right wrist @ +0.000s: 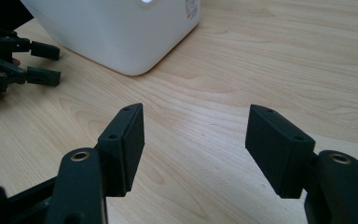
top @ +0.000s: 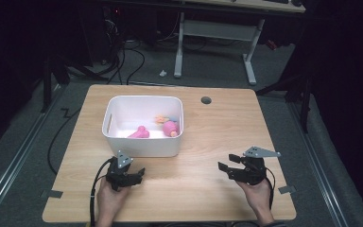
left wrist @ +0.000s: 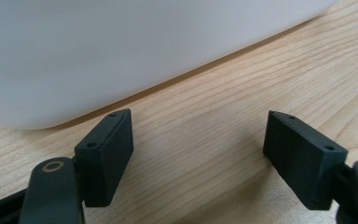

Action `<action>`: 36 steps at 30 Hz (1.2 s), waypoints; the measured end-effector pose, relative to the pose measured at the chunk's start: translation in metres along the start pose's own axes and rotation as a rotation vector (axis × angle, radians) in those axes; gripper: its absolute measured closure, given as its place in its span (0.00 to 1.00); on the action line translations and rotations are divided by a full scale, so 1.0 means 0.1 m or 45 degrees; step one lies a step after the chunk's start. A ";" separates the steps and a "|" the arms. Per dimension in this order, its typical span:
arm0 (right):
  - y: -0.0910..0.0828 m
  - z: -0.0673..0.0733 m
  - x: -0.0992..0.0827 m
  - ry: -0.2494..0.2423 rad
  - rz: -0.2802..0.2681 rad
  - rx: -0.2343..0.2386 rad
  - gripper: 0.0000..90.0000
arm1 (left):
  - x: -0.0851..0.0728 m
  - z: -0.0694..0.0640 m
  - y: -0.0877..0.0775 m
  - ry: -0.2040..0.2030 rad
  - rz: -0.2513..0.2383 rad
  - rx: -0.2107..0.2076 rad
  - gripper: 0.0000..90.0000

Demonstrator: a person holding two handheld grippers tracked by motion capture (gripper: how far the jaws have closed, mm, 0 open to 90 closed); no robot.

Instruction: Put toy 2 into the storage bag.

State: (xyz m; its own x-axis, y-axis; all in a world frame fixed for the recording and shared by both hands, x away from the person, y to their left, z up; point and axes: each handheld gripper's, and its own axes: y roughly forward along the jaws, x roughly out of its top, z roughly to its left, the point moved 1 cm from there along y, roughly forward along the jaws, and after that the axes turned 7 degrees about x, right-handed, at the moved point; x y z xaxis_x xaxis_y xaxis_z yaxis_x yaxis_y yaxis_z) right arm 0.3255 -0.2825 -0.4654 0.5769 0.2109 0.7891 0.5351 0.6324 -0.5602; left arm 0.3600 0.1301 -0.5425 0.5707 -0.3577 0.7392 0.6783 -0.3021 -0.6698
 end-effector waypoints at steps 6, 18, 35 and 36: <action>0.09 0.00 -0.02 0.001 0.014 -0.001 0.42 | 0.00 0.00 0.00 0.000 0.000 0.000 0.27; 0.26 -0.05 -0.09 0.029 0.034 -0.012 0.43 | 0.00 0.00 0.00 -0.001 0.000 0.000 0.27; 0.49 -0.10 -0.24 -0.006 0.124 -0.113 0.43 | 0.00 0.00 0.00 0.000 0.000 0.000 0.27; 0.50 -0.10 -0.24 -0.008 0.128 -0.118 0.43 | 0.00 0.00 0.00 0.000 0.000 0.000 0.27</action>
State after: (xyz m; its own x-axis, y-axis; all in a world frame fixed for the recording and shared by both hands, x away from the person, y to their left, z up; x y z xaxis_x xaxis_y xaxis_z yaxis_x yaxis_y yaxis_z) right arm 0.3446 -0.2634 -0.5149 0.6265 0.2748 0.7294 0.5297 0.5363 -0.6571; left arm 0.3600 0.1300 -0.5425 0.5705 -0.3578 0.7393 0.6783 -0.3023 -0.6697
